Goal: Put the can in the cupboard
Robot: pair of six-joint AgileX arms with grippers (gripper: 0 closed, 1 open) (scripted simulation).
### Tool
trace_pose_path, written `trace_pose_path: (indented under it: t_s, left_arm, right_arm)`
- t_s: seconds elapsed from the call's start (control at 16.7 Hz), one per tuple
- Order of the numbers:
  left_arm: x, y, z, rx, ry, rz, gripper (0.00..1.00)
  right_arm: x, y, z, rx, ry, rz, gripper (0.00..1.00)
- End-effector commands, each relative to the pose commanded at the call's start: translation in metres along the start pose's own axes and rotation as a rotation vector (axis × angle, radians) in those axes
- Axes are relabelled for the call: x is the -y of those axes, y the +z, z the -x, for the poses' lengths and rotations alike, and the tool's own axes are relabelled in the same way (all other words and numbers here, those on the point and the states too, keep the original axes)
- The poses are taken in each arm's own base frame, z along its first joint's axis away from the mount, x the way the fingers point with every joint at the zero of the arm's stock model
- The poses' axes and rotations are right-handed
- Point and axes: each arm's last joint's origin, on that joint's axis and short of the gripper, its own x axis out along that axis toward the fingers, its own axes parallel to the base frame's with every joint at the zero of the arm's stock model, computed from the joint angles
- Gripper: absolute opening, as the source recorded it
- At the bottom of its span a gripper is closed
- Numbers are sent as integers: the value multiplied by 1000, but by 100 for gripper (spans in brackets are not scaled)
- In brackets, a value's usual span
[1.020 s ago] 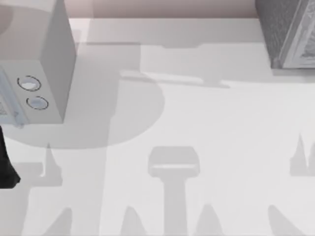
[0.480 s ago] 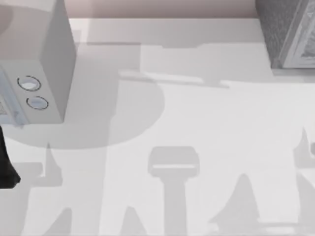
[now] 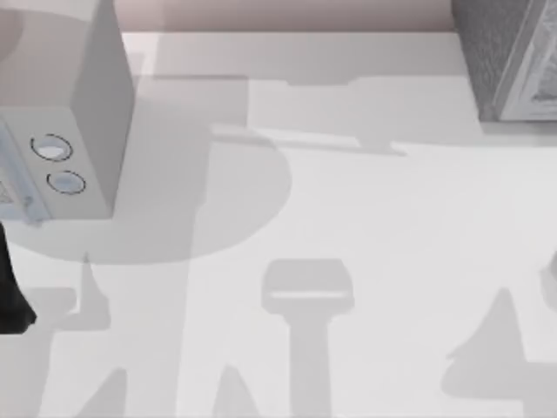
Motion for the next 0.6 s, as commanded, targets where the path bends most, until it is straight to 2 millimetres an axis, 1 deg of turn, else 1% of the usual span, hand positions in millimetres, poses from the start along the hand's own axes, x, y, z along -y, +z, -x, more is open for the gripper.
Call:
trace_pose_path:
  t_s: [0.24,0.6]
  left_arm:
    - [0,0,0,0,0,0,100]
    - [0,0,0,0,0,0,100]
  right_arm:
    - [8,-17,-7,-25,-1,-2,100]
    - [15,-36,-9,-60,-1,-15,100]
